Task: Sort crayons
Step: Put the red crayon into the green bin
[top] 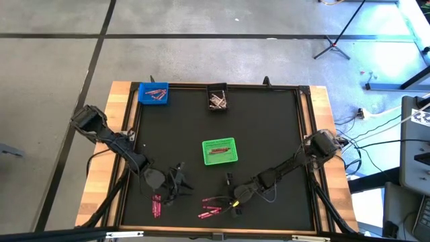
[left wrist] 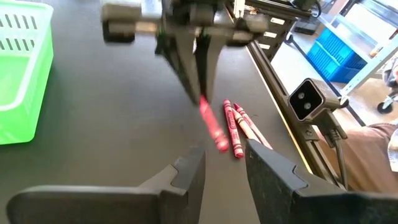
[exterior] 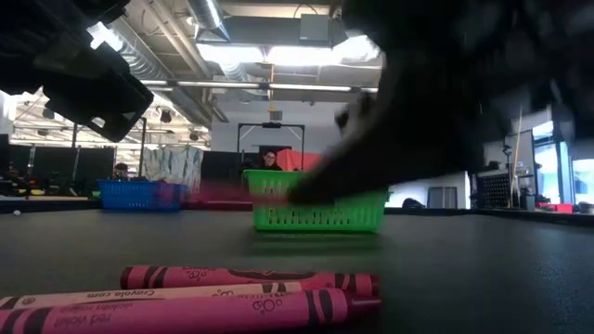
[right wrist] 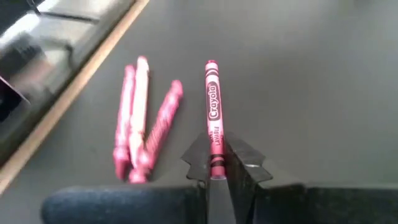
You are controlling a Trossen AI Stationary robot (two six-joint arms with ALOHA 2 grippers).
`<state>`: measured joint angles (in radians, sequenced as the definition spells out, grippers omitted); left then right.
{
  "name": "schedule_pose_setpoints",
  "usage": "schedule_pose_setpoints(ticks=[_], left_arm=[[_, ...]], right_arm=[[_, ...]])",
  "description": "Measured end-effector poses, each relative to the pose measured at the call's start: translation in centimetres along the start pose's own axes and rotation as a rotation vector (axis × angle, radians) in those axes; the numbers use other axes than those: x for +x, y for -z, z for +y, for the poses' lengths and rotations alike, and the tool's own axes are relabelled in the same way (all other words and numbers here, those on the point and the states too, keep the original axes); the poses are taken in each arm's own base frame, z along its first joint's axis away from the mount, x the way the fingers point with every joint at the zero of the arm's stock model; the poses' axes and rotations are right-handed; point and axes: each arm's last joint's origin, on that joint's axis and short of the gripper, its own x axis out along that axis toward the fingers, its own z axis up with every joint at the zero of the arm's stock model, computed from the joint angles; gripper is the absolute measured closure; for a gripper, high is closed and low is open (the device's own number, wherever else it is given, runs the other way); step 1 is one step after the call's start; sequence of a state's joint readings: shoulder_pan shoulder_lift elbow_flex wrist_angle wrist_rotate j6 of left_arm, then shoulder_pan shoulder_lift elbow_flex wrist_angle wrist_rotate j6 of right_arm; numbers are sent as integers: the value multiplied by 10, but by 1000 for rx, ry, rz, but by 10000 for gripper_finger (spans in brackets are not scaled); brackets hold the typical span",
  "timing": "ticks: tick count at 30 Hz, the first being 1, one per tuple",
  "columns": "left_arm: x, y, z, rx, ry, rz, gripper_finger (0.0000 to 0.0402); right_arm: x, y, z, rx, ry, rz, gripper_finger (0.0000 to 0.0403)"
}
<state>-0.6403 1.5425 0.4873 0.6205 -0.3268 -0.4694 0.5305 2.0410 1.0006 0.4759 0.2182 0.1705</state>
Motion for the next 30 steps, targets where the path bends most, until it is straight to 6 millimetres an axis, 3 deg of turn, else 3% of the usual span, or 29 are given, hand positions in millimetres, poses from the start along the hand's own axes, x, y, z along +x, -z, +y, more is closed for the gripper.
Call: schedule_pose_setpoints(ticks=[4, 9, 16, 24, 30], left_arm=[[-1, 2, -3, 8, -11, -7, 296], [-4, 5, -8, 20, -17, -6, 296], [-4, 6, -9, 24, -31, -14, 296], [-4, 5, -9, 23, -51, -26, 296], [-4, 5, -9, 27, -51, -27, 296]], right_arm=[[-18, -18, -2, -46, 43, 4, 381], [-39, -37, -12, -118, 215, -5, 383], [-54, -50, -44, -134, 430, 40, 370], [-55, -40, -102, -67, 561, 201, 368], [-54, -34, -126, 40, 488, 260, 368]])
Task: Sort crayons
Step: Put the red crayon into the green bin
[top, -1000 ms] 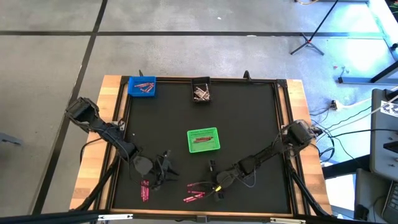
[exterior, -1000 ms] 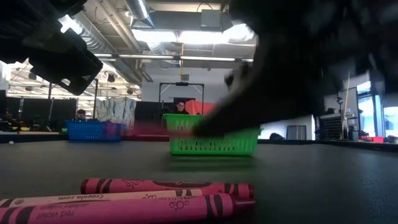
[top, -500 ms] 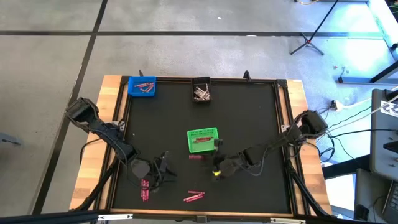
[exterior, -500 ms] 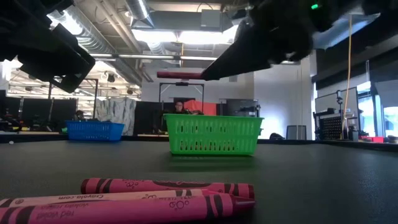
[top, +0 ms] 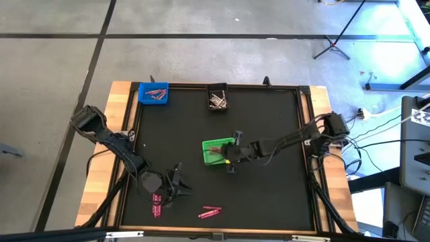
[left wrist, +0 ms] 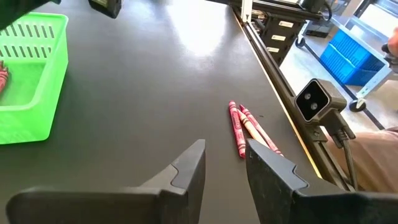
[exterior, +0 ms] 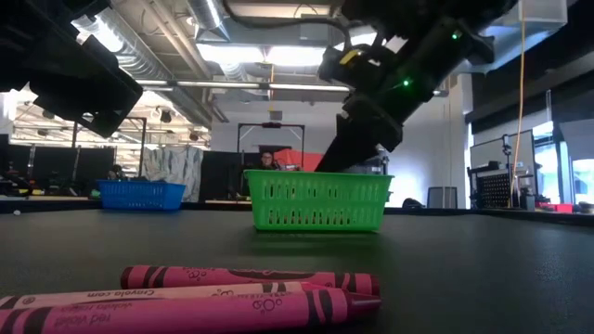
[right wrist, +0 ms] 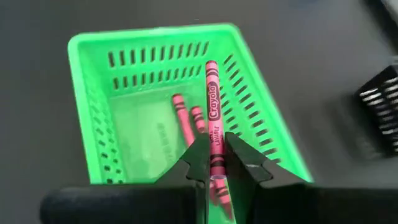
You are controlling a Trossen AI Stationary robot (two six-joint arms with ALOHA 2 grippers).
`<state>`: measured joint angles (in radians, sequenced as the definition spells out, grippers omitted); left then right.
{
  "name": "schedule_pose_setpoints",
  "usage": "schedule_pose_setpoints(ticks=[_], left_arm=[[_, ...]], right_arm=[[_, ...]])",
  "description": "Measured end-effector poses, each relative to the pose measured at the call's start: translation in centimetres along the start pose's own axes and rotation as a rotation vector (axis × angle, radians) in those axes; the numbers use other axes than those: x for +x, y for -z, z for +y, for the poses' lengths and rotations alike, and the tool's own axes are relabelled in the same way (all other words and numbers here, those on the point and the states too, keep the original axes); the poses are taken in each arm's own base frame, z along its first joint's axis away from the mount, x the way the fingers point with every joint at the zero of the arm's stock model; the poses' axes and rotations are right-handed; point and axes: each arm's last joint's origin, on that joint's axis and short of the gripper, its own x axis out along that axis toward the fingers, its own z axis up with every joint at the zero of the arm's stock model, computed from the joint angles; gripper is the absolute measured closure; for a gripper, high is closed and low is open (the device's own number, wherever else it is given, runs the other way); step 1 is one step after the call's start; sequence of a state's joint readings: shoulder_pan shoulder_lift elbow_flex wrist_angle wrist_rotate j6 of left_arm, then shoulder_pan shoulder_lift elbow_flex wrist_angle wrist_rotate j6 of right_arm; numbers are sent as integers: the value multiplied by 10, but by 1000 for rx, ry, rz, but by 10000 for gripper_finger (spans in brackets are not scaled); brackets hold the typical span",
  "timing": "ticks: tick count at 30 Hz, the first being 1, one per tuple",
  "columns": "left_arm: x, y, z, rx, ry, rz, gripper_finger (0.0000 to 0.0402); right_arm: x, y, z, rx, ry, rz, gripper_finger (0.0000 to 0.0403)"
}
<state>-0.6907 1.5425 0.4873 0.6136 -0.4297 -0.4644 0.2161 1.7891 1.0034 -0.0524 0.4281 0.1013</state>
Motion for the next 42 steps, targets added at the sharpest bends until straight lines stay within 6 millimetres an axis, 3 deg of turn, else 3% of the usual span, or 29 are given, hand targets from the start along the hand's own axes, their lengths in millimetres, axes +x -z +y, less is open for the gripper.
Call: schedule_pose_setpoints(ticks=[16, 24, 29, 37, 42], left_arm=[[0, -1, 1, -5, -36, -19, 296], [0, -1, 1, -23, -36, -19, 296], [0, -1, 1, -25, -36, -19, 296], [0, -1, 1, -31, -32, -27, 296], [1, -2, 0, -38, -19, -45, 296]], right_arm=[[2, 1, 0, 119, -66, 18, 361], [1, 1, 0, 133, -79, 20, 271], [-8, -3, 5, 129, -194, 13, 238], [-52, -11, 49, 76, -353, -95, 235], [-63, -3, 89, 29, -443, -154, 235]])
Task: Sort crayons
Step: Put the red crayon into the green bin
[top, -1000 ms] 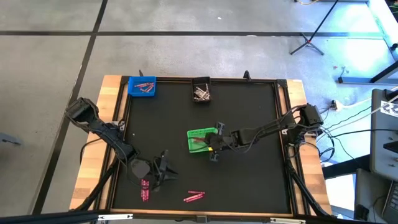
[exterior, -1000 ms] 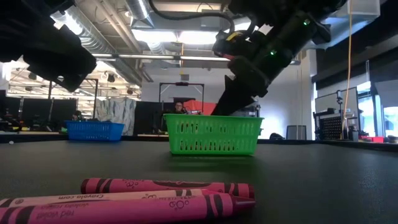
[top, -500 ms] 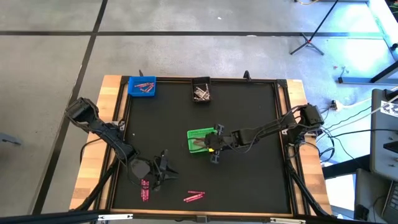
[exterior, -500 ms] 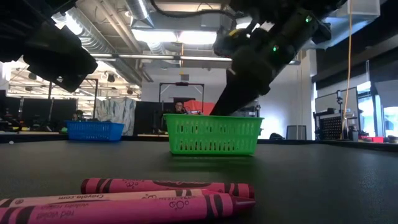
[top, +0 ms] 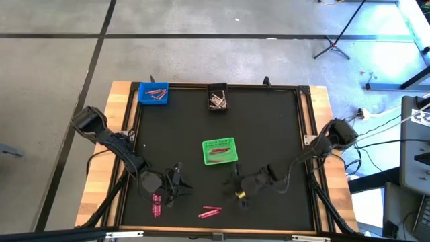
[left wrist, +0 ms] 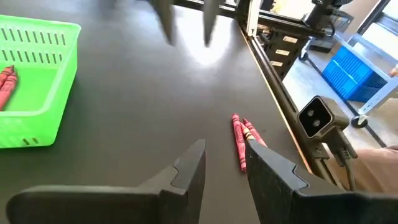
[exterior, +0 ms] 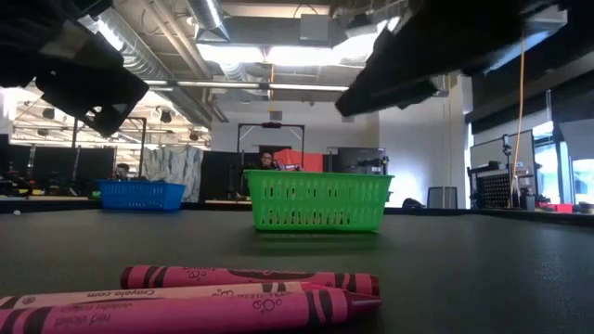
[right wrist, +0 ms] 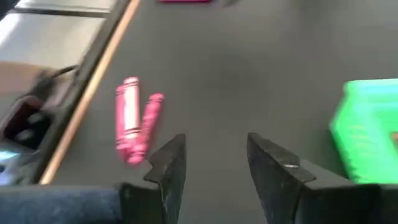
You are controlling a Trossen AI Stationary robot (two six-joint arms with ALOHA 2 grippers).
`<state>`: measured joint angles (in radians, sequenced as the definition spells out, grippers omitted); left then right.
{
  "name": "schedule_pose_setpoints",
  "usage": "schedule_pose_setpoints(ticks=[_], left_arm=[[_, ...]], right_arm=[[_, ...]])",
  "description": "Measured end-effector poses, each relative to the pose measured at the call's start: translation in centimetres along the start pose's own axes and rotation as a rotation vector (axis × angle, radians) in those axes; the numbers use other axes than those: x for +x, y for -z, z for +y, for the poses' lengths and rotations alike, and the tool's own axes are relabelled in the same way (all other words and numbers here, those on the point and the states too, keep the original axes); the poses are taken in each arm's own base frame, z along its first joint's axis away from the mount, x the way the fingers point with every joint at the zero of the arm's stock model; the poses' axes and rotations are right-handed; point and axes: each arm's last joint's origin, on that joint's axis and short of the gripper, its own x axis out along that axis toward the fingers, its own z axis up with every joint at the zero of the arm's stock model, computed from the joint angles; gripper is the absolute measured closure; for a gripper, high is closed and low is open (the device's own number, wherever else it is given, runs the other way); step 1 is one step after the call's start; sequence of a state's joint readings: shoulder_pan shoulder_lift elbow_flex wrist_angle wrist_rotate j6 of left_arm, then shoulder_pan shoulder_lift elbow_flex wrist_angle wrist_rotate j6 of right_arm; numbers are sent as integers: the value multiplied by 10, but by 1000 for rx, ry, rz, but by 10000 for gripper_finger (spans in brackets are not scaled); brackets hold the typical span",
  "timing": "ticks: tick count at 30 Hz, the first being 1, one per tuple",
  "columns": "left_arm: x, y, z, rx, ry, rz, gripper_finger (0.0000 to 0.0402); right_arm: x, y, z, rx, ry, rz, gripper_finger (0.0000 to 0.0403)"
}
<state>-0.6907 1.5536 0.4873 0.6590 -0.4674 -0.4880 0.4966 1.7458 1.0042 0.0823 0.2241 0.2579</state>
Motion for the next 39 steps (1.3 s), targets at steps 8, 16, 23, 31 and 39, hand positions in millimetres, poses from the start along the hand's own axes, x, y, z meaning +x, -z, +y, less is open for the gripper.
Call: schedule_pose_setpoints(ticks=[8, 16, 23, 31, 39], left_arm=[[11, 12, -5, -21, 58, -28, 296], [23, 27, -9, -32, 84, -45, 296], [52, 35, -23, 36, 83, -32, 296], [78, 41, -31, 86, 77, -23, 296], [87, 50, -22, 86, 74, 22, 296]], right_arm=[[26, 22, 47, -27, -130, -124, 235], [49, 40, 53, -16, -118, -167, 235], [65, 52, 55, -37, -129, -126, 235], [71, 60, 54, -47, -100, -98, 235], [71, 61, 53, -50, -83, -87, 235]])
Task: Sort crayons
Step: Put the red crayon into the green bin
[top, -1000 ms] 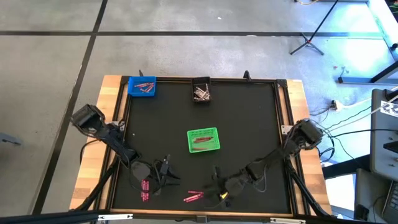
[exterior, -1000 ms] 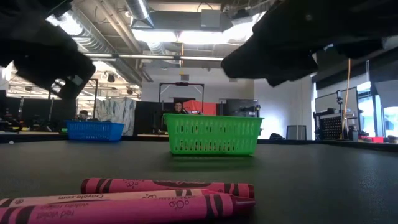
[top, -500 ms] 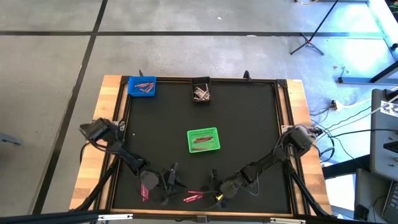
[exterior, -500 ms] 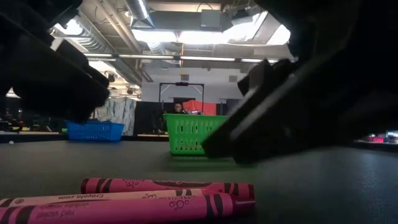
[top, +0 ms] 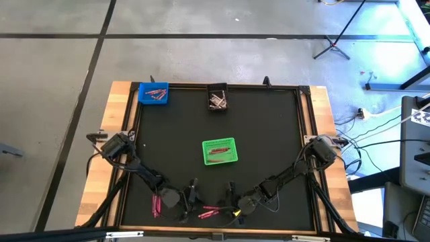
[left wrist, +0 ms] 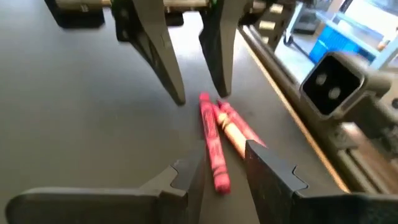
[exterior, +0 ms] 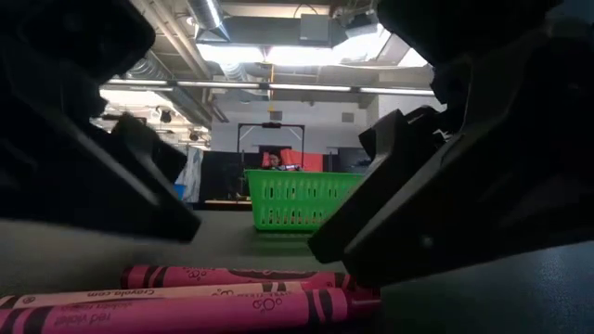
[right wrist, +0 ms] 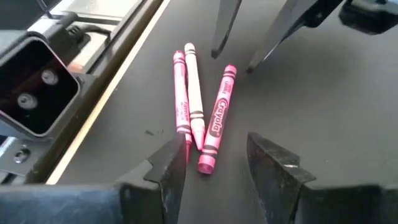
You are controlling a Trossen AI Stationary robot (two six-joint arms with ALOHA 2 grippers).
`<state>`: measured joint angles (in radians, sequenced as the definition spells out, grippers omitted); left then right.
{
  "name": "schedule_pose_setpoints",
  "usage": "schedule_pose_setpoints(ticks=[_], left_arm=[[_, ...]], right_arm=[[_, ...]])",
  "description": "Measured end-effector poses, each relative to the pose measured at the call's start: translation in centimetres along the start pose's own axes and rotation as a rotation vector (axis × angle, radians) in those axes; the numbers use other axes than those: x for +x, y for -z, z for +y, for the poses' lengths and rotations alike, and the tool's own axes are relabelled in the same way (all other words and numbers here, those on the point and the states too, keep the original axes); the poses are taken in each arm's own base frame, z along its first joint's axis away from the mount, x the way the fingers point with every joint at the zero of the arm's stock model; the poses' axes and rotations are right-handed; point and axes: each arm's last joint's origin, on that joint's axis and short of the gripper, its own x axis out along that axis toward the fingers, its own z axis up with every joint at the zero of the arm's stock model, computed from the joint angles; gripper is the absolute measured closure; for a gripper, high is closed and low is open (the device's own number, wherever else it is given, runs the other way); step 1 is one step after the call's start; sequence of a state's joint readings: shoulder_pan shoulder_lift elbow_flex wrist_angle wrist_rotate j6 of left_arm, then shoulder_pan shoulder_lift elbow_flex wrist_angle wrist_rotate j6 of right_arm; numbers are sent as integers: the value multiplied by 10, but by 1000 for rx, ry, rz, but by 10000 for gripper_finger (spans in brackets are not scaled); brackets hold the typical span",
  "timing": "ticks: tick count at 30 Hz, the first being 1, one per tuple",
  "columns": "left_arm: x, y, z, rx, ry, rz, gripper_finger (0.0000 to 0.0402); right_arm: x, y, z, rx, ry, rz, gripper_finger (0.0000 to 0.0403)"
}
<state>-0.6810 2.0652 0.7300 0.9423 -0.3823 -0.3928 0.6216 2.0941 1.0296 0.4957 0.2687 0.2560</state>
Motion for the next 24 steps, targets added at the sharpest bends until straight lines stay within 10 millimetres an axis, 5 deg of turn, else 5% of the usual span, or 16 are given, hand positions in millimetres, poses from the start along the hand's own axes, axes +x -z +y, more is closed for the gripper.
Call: schedule_pose_setpoints(ticks=[11, 24], left_arm=[[6, 11, 5, 3, -8, 62, 301], [7, 11, 9, 15, -30, 79, 395]], right_arm=[[0, 0, 0, 1, 8, -3, 235], [0, 1, 0, 2, 9, 4, 235]])
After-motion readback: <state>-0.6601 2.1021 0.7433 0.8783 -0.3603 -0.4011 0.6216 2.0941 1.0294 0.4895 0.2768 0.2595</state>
